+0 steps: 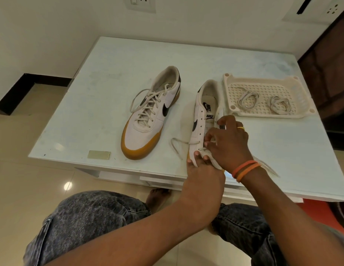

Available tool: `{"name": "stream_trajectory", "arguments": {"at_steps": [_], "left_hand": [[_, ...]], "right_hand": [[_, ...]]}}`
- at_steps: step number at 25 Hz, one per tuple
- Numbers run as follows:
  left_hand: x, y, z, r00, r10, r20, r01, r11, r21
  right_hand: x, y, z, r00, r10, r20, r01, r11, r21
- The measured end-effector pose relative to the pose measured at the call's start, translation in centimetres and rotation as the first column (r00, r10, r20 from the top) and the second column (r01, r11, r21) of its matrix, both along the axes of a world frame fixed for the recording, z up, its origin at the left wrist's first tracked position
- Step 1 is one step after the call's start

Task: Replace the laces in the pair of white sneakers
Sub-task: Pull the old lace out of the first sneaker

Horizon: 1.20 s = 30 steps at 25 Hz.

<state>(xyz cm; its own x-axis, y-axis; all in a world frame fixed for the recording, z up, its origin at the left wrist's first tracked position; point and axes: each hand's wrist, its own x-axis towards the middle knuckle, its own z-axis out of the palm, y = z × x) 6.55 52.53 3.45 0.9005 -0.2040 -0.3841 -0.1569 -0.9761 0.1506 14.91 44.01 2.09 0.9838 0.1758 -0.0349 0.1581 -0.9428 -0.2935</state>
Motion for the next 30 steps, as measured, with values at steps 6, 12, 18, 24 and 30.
{"name": "stream_trajectory", "arguments": {"at_steps": [6,12,18,24,30], "left_hand": [[0.2,0.3,0.6,0.991,-0.065,-0.114,0.068,0.997,0.027],[0.2,0.1,0.6,0.991,-0.082,-0.102,0.089,0.994,0.068],[0.8,-0.1,0.2,0.991,-0.046,-0.124,0.048,0.999,0.017],[1.0,-0.3,0.1,0.984,-0.021,-0.178,0.022,1.000,0.001],[1.1,-0.3,0.2,0.964,0.018,-0.266,-0.017,1.000,0.007]], "right_hand": [[1.7,-5.0,3.3,0.926,-0.171,-0.336,0.333,0.789,0.516],[1.1,-7.0,3.6,0.955,-0.222,-0.197,0.281,0.889,0.360],[0.4,-0.9,0.8,0.998,-0.005,-0.065,0.007,1.000,0.030],[0.3,-0.3,0.8,0.994,-0.035,-0.099,0.026,0.995,-0.093],[0.6,-6.2,4.1,0.962,-0.106,-0.251,0.112,0.994,0.007]]}}
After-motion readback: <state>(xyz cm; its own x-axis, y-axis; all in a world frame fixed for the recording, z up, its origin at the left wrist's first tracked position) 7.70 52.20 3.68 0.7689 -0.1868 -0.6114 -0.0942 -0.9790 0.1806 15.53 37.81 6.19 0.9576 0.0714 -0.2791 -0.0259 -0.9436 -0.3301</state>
